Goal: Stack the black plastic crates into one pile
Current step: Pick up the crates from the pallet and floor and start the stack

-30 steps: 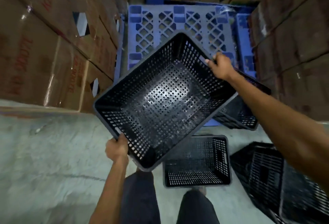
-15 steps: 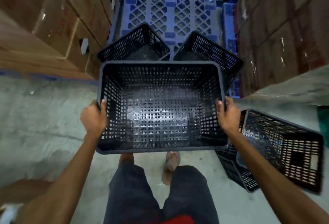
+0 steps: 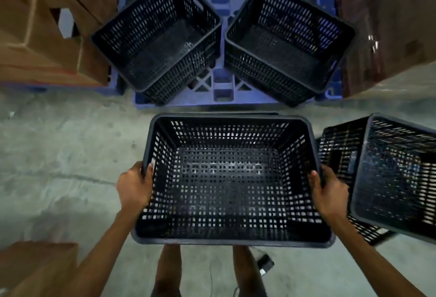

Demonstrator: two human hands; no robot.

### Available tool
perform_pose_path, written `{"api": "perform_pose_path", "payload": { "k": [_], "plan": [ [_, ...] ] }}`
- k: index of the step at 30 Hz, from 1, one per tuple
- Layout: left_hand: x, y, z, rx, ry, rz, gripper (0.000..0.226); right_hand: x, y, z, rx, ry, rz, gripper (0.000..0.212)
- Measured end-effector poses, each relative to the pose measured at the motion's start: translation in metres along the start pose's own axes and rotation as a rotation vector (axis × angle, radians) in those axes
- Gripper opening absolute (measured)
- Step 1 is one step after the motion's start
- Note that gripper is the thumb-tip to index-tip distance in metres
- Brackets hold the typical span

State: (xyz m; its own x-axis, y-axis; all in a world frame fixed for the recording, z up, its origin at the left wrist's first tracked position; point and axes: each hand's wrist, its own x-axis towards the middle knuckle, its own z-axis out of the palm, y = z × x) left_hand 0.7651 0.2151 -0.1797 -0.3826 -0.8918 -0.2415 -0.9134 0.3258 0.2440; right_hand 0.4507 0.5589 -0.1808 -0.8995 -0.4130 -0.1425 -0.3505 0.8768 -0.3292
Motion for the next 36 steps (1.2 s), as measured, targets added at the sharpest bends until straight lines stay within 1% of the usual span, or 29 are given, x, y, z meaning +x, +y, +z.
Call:
{"api": "perform_pose_path", "payload": {
  "k": [2, 5, 10, 13, 17, 24, 27, 31, 36],
  "plan": [
    [0.013, -0.002, 0.023, -0.004, 0.010, 0.017, 0.038, 0.013, 0.009, 0.021, 0.015, 0.009, -0.017, 0.033],
    [0.032, 0.002, 0.045, -0.012, 0.004, 0.014, 0.038, 0.038, 0.020, 0.043, 0.018, 0.011, -0.032, 0.039],
    [0.056, 0.019, 0.069, -0.040, 0.051, 0.042, 0.036, 0.074, 0.026, 0.068, 0.047, 0.014, 0.030, 0.035],
    [0.062, 0.029, 0.079, -0.036, 0.087, 0.020, 0.037, 0.087, 0.028, 0.078, 0.040, 0.003, 0.061, 0.036],
    [0.059, 0.031, 0.085, -0.021, 0.127, -0.019, 0.043, 0.090, 0.029, 0.079, 0.061, 0.054, 0.028, 0.031],
    [0.044, 0.022, 0.095, -0.042, 0.153, -0.058, 0.046, 0.077, 0.027, 0.076, 0.170, 0.070, -0.023, 0.025],
    [0.039, 0.023, 0.099, -0.062, 0.194, -0.075, 0.045, 0.074, 0.027, 0.076, 0.158, 0.082, -0.020, 0.025],
    [0.044, 0.028, 0.102, -0.015, 0.214, -0.086, 0.043, 0.081, 0.026, 0.076, 0.125, 0.057, 0.002, 0.030],
    [0.055, 0.029, 0.105, 0.030, 0.224, -0.028, 0.041, 0.088, 0.026, 0.079, 0.046, 0.060, -0.063, 0.032]
  ]
}}
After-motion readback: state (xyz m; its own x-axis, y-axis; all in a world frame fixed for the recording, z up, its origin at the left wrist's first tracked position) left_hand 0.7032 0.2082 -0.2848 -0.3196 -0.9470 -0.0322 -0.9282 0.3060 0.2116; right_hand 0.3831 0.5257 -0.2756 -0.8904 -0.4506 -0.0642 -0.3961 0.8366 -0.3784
